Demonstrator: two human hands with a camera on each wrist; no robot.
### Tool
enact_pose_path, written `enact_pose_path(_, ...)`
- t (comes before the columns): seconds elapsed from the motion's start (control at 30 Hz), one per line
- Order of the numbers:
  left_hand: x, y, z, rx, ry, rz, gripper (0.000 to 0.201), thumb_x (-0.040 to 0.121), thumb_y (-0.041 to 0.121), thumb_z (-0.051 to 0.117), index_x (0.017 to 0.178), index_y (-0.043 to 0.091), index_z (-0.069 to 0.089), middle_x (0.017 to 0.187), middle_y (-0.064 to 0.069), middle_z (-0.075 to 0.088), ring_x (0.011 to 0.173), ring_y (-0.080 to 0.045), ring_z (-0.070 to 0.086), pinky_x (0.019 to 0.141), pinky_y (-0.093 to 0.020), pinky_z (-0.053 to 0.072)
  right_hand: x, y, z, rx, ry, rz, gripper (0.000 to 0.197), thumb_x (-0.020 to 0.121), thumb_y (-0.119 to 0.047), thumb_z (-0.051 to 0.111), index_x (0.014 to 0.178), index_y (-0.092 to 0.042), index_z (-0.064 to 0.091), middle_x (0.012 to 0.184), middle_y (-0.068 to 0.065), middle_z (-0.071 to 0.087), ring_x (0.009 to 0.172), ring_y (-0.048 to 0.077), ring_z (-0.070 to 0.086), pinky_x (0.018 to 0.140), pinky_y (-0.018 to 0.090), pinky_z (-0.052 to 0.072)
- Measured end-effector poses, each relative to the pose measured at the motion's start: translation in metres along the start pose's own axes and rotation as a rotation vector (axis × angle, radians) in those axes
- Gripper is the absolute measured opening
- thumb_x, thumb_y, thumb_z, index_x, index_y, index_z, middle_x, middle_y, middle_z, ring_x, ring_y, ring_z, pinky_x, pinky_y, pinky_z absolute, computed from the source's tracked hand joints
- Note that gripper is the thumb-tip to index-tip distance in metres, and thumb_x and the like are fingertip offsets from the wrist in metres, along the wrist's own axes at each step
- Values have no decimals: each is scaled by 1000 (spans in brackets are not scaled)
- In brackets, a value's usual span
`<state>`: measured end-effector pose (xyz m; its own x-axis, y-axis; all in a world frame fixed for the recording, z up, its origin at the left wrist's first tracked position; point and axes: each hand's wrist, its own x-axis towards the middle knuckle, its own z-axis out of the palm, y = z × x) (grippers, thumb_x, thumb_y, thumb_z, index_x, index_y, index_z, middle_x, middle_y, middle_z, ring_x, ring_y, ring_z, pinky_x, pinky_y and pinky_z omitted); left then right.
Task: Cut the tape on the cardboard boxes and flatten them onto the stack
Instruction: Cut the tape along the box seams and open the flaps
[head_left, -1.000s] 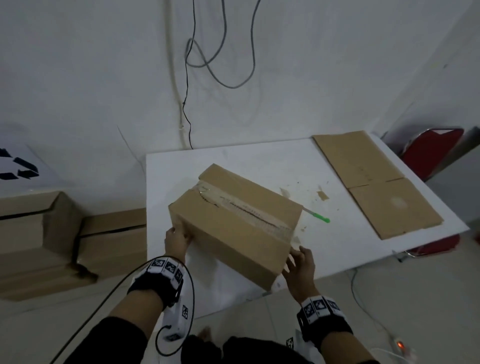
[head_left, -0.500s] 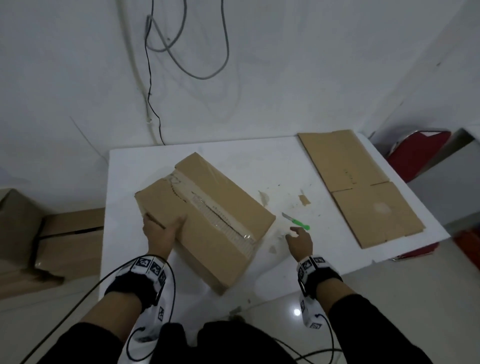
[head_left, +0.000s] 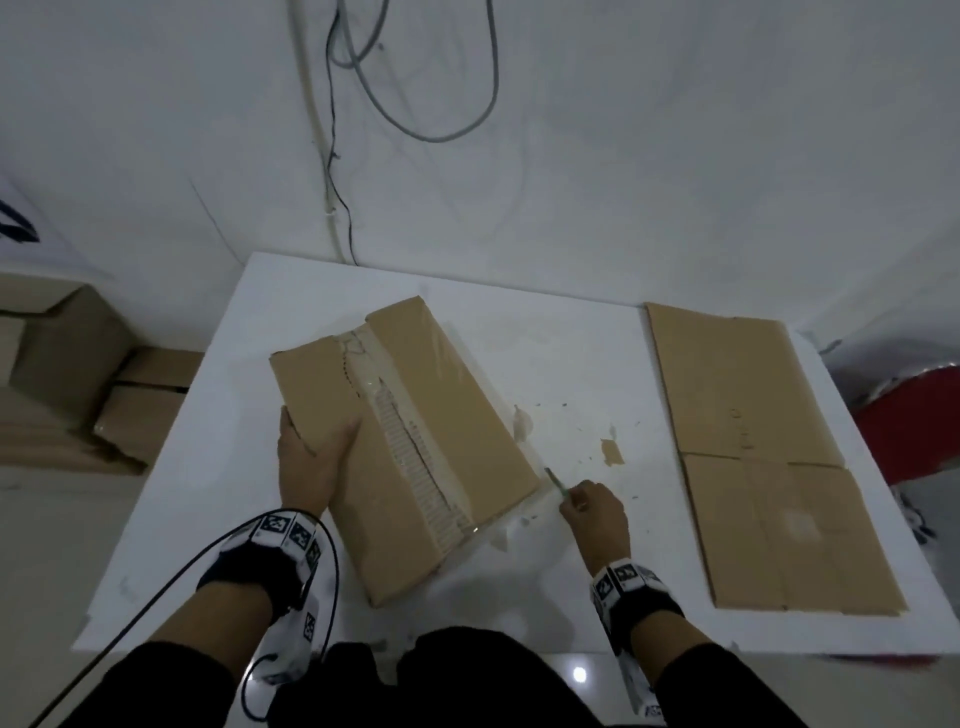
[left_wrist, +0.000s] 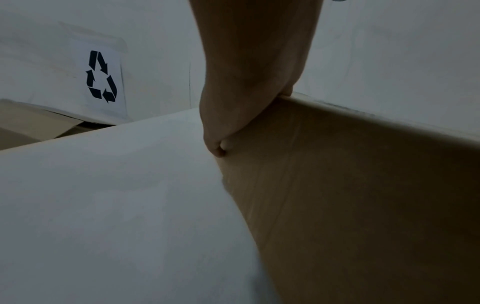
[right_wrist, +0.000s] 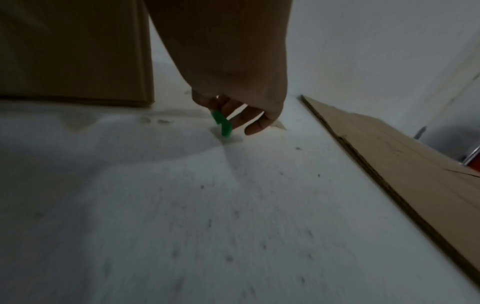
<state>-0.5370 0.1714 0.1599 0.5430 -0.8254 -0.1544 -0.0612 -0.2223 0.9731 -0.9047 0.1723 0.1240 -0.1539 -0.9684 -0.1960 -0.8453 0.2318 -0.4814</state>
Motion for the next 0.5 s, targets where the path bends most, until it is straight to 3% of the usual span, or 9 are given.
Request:
enact_pose_path(0.1,-11,-5,6,-14,-36,-23,73,71,48,78,131,29,41,123,4,57,106,-16,58,86,-34,50,14,-29,-23,301,154,-15,10,88,-9,66,83,-7,57,86,10,61,79,26,60,65,31,44)
enact_pose_path(0.2,-18,-10,12,67,-42,-13,78,77,50,75,139,26,35,138,1,50,121,-19,52,100,-44,46,26,-76,-42,489,194,-98,10,94,-10,59,93,-4,52,82,4,61,69,21,62,58,26,51)
enact_pose_path(0.27,-20,-9,15,297,2,76,87,86,50,64,152,16,19,156,-7,28,141,-25,31,114,-47,29,34,-110,-46,498,159,-161,11,95,-10,55,94,-2,49,76,1,55,61,13,52,51,14,43)
enact_pose_path(0.33,-21,1,21,582,28,254,73,94,39,47,153,10,17,159,-15,16,145,-31,18,116,-50,21,40,-141,-42,469,88,-197,12,96,-13,53,93,-2,49,74,1,52,60,10,45,48,13,38)
enact_pose_path(0.4,-22,15,28,722,-47,355,63,94,33,35,153,17,18,160,-12,10,147,-29,11,116,-54,16,42,-166,-32,439,0,-208,14,98,-19,50,94,-5,49,75,-1,52,61,11,44,48,15,36)
enact_pose_path(0.5,-18,12,30,849,-179,335,60,97,52,17,153,35,4,161,4,-10,148,-20,-11,117,-51,-3,40,-194,-9,363,-127,-264,19,101,-31,48,94,-14,48,81,-3,56,70,16,53,55,25,40)
